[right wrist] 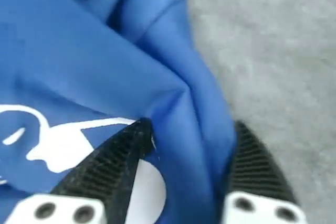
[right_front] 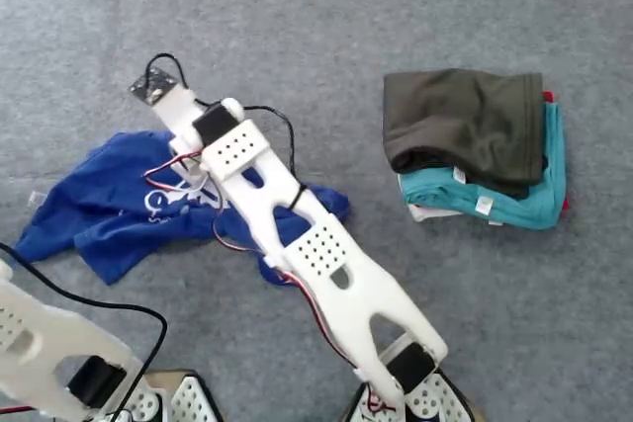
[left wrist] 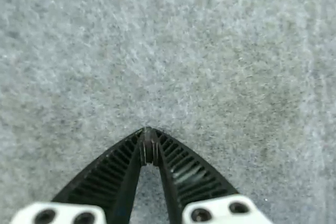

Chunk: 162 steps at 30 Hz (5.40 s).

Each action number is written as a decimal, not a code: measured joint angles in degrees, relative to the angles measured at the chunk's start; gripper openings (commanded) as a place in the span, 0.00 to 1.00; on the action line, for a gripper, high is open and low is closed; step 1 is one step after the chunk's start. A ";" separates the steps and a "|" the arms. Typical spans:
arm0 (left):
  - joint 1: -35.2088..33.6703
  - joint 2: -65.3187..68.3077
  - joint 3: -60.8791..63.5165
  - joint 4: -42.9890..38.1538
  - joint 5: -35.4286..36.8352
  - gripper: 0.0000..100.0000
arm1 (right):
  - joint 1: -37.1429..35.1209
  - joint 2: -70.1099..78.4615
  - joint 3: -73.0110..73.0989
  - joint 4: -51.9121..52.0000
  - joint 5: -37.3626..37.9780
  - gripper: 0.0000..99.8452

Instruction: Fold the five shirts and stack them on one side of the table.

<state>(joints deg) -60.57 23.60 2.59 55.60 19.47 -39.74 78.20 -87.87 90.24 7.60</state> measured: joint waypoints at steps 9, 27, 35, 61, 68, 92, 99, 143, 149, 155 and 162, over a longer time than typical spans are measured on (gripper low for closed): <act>0.00 0.00 0.00 0.00 0.00 0.03 | 8.79 -2.64 -4.92 9.85 -1.49 0.01; 9.23 0.09 -0.70 6.95 -6.15 0.03 | 35.43 -9.49 -0.44 -5.27 -14.42 0.01; 22.15 -0.09 1.05 11.43 -14.95 0.03 | 34.99 -6.51 -1.14 -5.27 -14.77 0.02; 45.36 -30.15 32.70 2.90 -21.36 0.12 | 32.79 -6.51 -3.43 -1.32 -9.23 0.02; 50.55 -30.15 32.79 2.73 -16.35 0.12 | 32.44 -6.51 -3.43 -1.05 -9.23 0.02; 47.56 -37.19 35.25 -0.79 -11.25 0.23 | 31.21 -6.51 -3.43 -0.97 -9.14 0.02; 44.92 -30.33 34.90 -4.13 -11.16 0.23 | 31.21 -6.51 -3.43 -0.97 -9.14 0.02; 29.54 -46.68 33.05 1.32 -24.00 0.03 | 28.22 -10.55 -3.43 10.55 -0.88 0.01; 21.27 -44.40 26.99 4.04 -26.02 0.03 | 27.96 -10.64 -3.43 10.73 0.09 0.01; 12.66 -36.57 19.52 6.24 -29.54 0.03 | 25.85 -19.08 9.85 10.64 3.43 0.01; 5.71 -22.33 6.24 9.14 -21.54 0.03 | 18.46 -45.63 42.02 10.46 9.76 0.01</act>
<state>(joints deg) -54.86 1.27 8.84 64.75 -2.07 -21.27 32.57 -45.85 100.70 17.36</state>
